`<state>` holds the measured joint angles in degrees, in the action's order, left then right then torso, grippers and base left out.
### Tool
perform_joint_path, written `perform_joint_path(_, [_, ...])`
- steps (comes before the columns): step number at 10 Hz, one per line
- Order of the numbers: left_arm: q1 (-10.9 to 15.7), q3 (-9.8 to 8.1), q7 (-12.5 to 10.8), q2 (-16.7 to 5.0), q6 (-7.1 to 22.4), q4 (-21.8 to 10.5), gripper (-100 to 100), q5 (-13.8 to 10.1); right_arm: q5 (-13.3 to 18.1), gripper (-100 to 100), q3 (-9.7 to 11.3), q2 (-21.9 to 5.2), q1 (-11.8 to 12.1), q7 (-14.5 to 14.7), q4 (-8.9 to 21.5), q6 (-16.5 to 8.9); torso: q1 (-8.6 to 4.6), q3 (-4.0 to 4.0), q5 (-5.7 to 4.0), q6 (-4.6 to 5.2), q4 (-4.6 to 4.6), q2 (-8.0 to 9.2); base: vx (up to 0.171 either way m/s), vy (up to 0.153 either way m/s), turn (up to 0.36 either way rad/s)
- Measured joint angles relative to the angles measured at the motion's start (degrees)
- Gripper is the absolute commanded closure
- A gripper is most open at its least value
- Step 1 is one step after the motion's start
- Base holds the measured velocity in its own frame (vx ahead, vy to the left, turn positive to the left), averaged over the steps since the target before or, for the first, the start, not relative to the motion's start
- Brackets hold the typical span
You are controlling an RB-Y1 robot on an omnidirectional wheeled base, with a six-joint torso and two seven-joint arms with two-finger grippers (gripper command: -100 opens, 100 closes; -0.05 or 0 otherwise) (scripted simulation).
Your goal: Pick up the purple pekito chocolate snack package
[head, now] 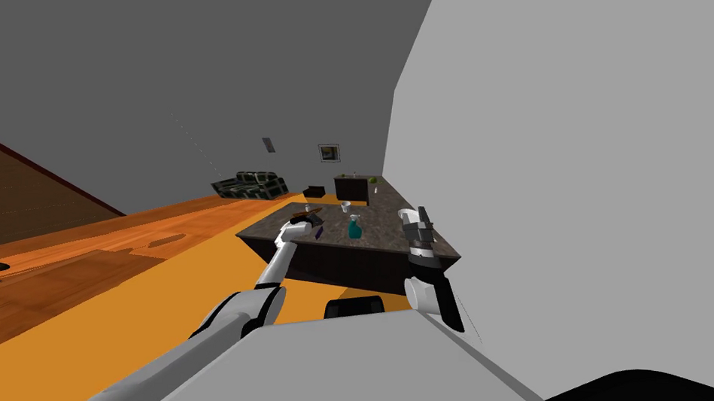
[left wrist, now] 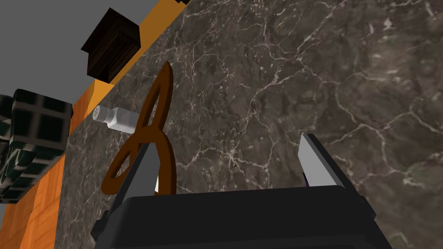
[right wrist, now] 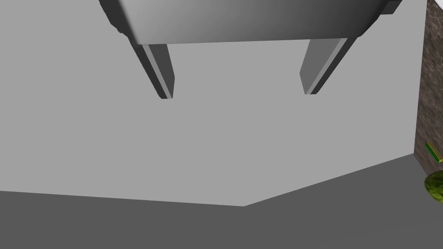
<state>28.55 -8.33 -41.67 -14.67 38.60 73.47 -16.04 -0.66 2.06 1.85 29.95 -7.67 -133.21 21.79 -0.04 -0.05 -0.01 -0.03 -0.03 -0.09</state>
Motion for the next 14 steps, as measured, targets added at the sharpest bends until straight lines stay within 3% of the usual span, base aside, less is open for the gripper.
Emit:
perform_joint_path(5, [4.8, -0.29, -3.8, -0.2, 6.7, -6.4, -100, -0.2, 0.0, 0, 0.0, 0.0, 0.0, 0.0, 0.0, 0.0, 0.04, 0.03, 0.01, 0.00, 0.00, 0.05, 0.013, -0.004, 0.013])
perform_joint_path(12, [14.0, -0.90, -11.8, -0.7, 17.2, -17.6, -100, 0.0, 0.0, 0, 0.0, 0.0, 0.0, 0.0, 0.0, 0.0, 0.04, 0.00, 0.01, -0.01, 0.00, 0.01, 0.022, -0.003, 0.023])
perform_joint_path(14, [14.8, -0.88, -13.3, -0.5, 19.8, -19.3, -100, 0.4, 0.0, 0, 0.0, 0.0, 0.0, 0.0, 0.0, 0.0, 0.05, 0.03, 0.02, -0.01, 0.00, 0.06, 0.012, 0.002, 0.020])
